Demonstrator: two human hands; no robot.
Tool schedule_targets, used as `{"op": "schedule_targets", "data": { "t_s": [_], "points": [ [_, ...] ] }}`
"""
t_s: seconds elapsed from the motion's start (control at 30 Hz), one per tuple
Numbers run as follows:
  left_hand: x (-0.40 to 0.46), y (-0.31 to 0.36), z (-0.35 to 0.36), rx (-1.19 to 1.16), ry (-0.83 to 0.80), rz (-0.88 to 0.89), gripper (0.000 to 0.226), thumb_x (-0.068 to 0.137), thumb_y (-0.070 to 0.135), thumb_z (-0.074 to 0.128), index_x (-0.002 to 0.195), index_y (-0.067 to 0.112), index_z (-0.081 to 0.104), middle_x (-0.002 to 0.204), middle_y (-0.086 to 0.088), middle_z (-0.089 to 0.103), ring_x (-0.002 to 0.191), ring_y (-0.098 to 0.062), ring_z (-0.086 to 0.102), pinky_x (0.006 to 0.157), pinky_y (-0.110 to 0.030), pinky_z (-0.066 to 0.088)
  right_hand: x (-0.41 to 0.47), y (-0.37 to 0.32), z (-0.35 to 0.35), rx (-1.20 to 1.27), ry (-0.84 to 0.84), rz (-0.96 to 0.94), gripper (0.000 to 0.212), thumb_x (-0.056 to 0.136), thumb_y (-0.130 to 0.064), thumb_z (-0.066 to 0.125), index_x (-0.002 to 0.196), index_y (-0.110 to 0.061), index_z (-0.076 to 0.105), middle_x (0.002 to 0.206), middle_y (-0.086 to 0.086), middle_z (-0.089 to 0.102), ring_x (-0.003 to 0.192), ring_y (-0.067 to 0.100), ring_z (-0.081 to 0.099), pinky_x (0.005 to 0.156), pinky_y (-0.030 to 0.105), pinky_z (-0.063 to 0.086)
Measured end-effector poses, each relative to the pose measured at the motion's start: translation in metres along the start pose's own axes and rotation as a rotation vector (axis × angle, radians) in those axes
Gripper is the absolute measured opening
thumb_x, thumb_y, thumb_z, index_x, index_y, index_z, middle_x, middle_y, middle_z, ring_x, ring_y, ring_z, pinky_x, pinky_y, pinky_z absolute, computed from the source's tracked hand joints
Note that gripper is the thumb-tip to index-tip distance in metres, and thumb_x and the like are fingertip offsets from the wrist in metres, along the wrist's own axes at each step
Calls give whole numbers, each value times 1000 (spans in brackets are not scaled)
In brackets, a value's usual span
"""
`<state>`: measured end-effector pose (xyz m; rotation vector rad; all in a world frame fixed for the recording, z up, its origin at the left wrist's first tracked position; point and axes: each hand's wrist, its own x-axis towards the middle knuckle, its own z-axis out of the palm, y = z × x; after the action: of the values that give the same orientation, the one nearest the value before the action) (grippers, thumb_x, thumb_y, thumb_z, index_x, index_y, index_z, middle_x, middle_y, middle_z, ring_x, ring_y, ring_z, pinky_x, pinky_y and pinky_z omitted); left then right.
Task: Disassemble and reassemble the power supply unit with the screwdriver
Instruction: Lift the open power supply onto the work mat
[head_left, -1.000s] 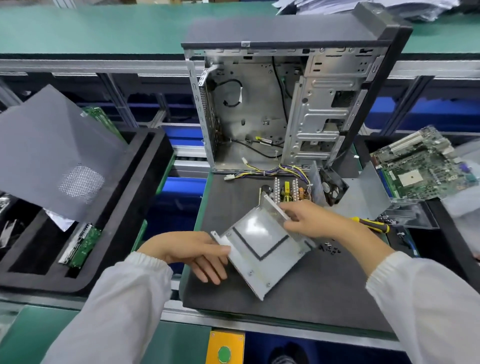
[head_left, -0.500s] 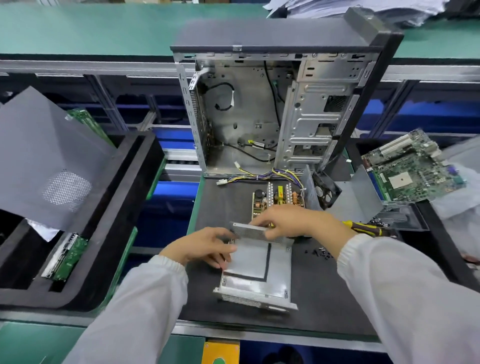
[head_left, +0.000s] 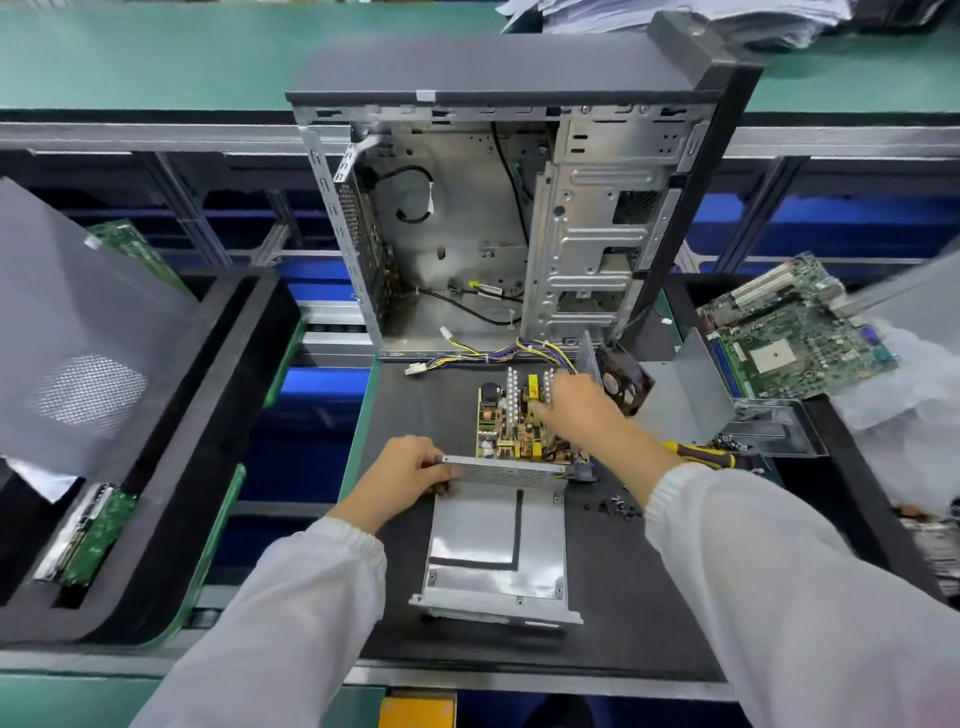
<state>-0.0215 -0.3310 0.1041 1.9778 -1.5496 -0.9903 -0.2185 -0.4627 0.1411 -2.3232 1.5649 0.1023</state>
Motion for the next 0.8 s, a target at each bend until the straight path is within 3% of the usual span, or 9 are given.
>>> {"op": "schedule_targets", "data": {
  "t_s": [0.1,0.2,0.3,0.37,0.43,0.6,0.67,0.73,0.8],
  "points": [
    [-3,2,2,11,-1,4,21,88,23,72,78,5,77,79,-12,67,76,-28,65,75,-37,54,9,-9,9,43,2,116,30,94,-13,51,118,1,42,107,17,62,96,34,62,65,35,45],
    [-7,2,4,35,18,20,20,89,23,72,80,6,78,73,-7,69,70,-21,66,71,-29,54,11,-12,10,92,2,139,33,93,-7,48,123,3,37,112,21,61,102,36,60,68,36,44],
    [-12,-4,0,-31,9,23,15,88,22,73,85,9,80,66,10,72,64,1,65,64,-9,48,10,-13,-4,102,-1,60,35,94,-12,49,122,5,38,100,20,62,82,32,60,54,31,39],
    [-16,-10,-2,-120,-12,30,12,89,19,71,89,10,80,74,6,75,73,-3,70,72,-10,51,9,-16,-21,116,5,29,34,95,-14,49,121,5,38,76,11,56,58,21,53,42,28,31],
    [-17,-12,-1,-191,-5,32,12,90,16,70,93,9,79,80,-1,77,77,-10,72,75,-16,55,8,-19,-43,146,7,-17,29,95,-16,48,114,3,39,66,7,53,46,15,54,36,25,30],
    [-19,-13,7,-169,102,71,15,91,16,69,87,6,79,76,0,76,73,-13,72,76,-23,58,-15,-26,-74,233,-21,-130,14,93,-17,46,87,-7,38,72,17,64,37,8,60,28,13,28],
    [-17,-13,10,-151,164,94,18,92,14,67,82,3,78,73,0,75,70,-11,71,74,-23,57,-29,-26,-71,257,-35,-135,15,93,-18,47,90,-10,35,70,13,61,34,5,57,28,14,29],
    [-13,-10,12,-126,226,108,23,91,6,66,69,2,72,59,10,67,59,4,64,64,-10,49,-44,-22,-64,294,-59,-147,16,92,-20,47,89,-12,34,66,9,59,35,6,58,32,18,35],
    [-8,-6,11,-103,312,129,38,90,0,65,55,13,59,41,13,49,46,12,52,53,-2,36,-59,-17,-56,278,-61,-159,15,91,-22,47,86,-15,36,61,5,55,33,2,54,36,21,37]
  ]
}}
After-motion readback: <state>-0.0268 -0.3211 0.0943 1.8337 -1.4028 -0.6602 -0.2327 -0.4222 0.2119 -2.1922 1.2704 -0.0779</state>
